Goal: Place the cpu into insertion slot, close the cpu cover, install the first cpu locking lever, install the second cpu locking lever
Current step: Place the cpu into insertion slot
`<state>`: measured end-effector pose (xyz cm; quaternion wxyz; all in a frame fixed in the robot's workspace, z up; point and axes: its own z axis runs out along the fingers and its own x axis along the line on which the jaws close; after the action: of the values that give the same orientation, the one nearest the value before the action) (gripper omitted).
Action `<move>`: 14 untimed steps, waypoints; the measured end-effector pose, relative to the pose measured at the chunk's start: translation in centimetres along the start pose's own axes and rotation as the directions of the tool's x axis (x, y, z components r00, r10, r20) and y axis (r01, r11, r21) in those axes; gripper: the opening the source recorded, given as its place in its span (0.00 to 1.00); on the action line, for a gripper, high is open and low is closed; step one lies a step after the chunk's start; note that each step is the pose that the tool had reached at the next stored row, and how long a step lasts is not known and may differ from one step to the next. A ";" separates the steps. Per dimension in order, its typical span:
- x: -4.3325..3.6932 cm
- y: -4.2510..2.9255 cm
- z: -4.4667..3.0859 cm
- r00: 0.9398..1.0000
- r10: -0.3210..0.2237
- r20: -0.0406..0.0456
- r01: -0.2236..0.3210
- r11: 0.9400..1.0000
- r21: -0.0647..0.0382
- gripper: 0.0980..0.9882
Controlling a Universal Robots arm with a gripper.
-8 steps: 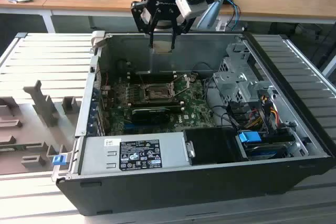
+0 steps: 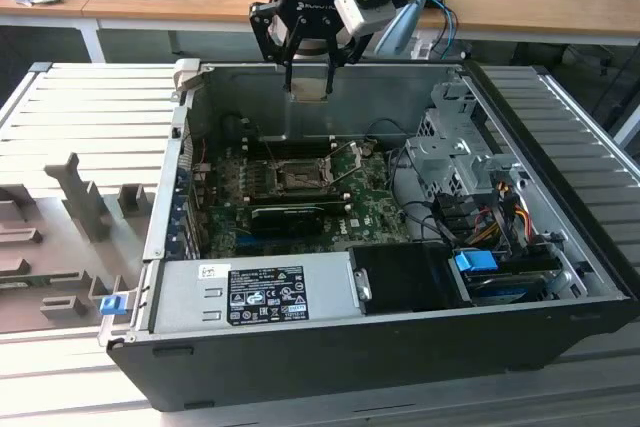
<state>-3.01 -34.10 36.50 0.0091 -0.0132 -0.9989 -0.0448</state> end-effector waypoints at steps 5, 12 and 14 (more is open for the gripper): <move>0.00 0.00 0.00 1.000 0.001 0.000 -0.001 1.000 0.000 0.49; 0.00 0.00 0.01 1.000 0.006 0.001 -0.006 1.000 0.000 0.49; 0.00 0.00 0.01 1.000 0.008 0.001 -0.008 1.000 0.000 0.49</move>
<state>-3.01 -34.10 36.49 0.0089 -0.0171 -0.9988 -0.0448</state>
